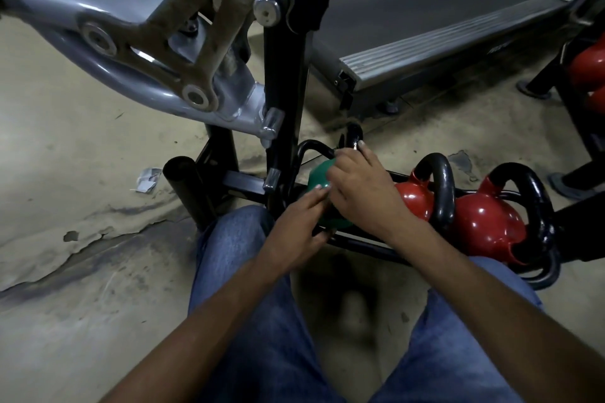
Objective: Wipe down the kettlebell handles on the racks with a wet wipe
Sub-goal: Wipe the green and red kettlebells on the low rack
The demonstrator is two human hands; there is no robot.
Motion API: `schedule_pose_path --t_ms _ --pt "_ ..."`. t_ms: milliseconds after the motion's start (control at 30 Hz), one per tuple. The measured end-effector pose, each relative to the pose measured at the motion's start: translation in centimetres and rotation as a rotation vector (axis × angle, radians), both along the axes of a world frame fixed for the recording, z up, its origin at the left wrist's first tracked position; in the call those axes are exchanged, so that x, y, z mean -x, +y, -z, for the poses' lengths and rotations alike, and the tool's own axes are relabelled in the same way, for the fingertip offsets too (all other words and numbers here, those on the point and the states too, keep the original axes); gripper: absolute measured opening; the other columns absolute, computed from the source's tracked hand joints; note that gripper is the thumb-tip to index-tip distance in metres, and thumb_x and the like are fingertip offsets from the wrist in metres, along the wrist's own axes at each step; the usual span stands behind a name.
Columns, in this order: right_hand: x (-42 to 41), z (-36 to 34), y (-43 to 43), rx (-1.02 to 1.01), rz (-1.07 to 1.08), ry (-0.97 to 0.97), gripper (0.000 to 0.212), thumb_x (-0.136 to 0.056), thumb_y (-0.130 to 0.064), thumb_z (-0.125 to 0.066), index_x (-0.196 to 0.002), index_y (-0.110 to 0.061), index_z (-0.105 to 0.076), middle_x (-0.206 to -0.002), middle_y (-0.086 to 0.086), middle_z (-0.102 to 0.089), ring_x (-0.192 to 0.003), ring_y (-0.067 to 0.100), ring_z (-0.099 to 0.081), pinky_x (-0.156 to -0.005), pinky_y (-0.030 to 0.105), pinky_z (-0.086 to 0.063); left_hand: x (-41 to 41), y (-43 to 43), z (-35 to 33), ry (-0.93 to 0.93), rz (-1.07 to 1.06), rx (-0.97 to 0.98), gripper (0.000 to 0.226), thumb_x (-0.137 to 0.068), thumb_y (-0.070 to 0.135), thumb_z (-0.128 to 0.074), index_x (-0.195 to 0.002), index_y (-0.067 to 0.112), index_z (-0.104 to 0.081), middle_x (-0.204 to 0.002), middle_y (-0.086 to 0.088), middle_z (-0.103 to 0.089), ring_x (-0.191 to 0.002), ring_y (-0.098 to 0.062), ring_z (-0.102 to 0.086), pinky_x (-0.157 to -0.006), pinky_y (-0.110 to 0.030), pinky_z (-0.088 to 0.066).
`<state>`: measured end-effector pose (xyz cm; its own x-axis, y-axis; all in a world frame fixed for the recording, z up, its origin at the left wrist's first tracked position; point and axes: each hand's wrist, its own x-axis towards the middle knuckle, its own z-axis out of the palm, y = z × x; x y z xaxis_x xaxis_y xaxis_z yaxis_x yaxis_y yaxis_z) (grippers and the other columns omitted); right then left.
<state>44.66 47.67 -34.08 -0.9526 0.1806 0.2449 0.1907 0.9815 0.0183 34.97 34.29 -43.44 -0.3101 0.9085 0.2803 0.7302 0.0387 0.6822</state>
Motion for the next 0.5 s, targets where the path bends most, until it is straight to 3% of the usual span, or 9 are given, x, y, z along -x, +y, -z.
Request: schedule_pose_path --t_ms 100,200,267,333,400,500 --pt "-1.3 0.0 0.0 -0.133 -0.061 -0.074 0.032 -0.1 -0.029 -0.046 -0.109 -0.016 -0.074 -0.118 0.002 -0.07 -0.133 0.023 -0.052 -0.128 0.052 -0.02 0.7 0.7 0.8 0.072 0.041 0.035 0.068 -0.086 0.025 -0.079 -0.148 0.017 -0.052 -0.158 0.003 -0.043 -0.15 -0.018 -0.037 -0.12 -0.041 -0.038" --pt "-3.6 1.8 -1.0 -0.02 -0.01 0.166 0.028 -0.093 -0.007 -0.066 -0.12 -0.01 -0.074 -0.127 0.006 -0.069 -0.13 0.027 -0.054 -0.121 0.049 -0.035 1.5 1.4 1.2 0.126 0.053 0.049 0.075 -0.086 0.024 -0.08 -0.153 0.018 -0.048 -0.163 -0.001 -0.038 -0.153 -0.021 -0.033 -0.122 -0.041 -0.035" --pt "-4.3 2.8 -2.4 0.179 0.112 0.412 0.027 -0.092 0.002 -0.07 -0.118 -0.006 -0.075 -0.127 0.008 -0.069 -0.12 0.025 -0.057 -0.108 0.039 -0.047 2.0 1.9 1.2 0.12 0.049 0.045 0.073 -0.086 0.021 -0.079 -0.152 0.015 -0.049 -0.164 -0.004 -0.039 -0.153 -0.022 -0.034 -0.123 -0.041 -0.033" --pt "-4.1 2.9 -4.4 0.464 0.323 0.598 0.025 -0.095 -0.001 -0.069 -0.118 -0.009 -0.075 -0.127 0.003 -0.067 -0.119 0.016 -0.059 -0.104 0.031 -0.049 2.5 2.2 1.5 0.121 0.057 0.039 0.07 -0.086 0.019 -0.08 -0.15 0.013 -0.053 -0.164 -0.004 -0.038 -0.153 -0.022 -0.034 -0.123 -0.041 -0.033" --pt "-3.4 3.0 -5.3 0.77 0.535 0.718 0.023 -0.1 -0.011 -0.067 -0.121 -0.017 -0.073 -0.123 -0.005 -0.068 -0.117 0.008 -0.063 -0.1 0.033 -0.054 2.9 2.2 1.9 0.125 0.073 0.032 0.066 -0.088 0.018 -0.079 -0.149 0.014 -0.054 -0.165 -0.002 -0.037 -0.154 -0.019 -0.033 -0.124 -0.04 -0.033" --pt "-1.6 2.7 -4.4 1.243 0.676 0.77 0.021 -0.107 -0.023 -0.054 -0.116 -0.025 -0.073 -0.11 -0.004 -0.076 -0.106 0.011 -0.071 -0.092 0.04 -0.058 3.1 2.2 2.3 0.134 0.068 0.04 0.06 -0.089 0.02 -0.078 -0.145 0.014 -0.058 -0.165 0.0 -0.037 -0.154 -0.016 -0.031 -0.124 -0.038 -0.032"
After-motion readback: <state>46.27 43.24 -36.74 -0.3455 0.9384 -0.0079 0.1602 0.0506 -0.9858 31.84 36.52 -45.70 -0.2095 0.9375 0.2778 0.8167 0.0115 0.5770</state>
